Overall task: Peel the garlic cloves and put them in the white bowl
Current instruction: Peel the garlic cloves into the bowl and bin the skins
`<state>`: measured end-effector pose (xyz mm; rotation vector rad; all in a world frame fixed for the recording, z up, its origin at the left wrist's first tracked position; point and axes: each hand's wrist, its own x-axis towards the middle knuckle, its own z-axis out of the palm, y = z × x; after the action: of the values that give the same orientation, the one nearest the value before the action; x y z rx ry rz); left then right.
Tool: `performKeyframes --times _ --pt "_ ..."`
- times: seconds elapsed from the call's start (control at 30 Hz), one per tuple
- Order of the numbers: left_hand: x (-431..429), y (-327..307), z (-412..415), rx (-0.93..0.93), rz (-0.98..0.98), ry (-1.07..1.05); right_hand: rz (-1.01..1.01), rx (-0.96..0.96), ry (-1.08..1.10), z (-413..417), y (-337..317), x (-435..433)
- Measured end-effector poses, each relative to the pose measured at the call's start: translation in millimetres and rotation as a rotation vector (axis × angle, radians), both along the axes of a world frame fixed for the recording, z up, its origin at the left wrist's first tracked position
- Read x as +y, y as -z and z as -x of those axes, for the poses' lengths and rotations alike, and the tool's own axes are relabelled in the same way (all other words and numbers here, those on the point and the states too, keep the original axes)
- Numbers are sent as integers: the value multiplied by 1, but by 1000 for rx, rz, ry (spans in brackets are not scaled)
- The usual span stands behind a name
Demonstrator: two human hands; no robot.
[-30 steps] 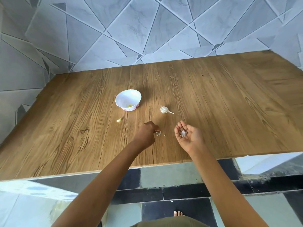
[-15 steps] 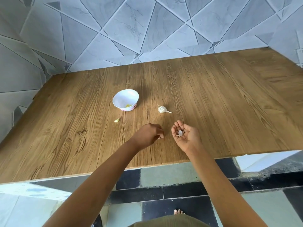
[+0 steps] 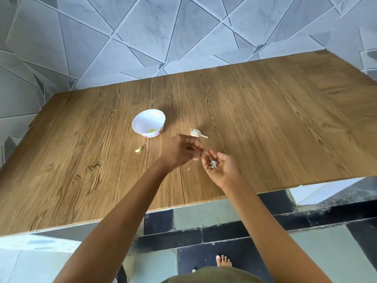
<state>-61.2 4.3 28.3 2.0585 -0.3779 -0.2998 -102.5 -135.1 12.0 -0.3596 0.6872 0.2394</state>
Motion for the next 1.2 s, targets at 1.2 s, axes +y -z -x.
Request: performKeyframes --times 1.2 --pt "17 14 7 -482 -941 389 2 0 -3 2 0 0"
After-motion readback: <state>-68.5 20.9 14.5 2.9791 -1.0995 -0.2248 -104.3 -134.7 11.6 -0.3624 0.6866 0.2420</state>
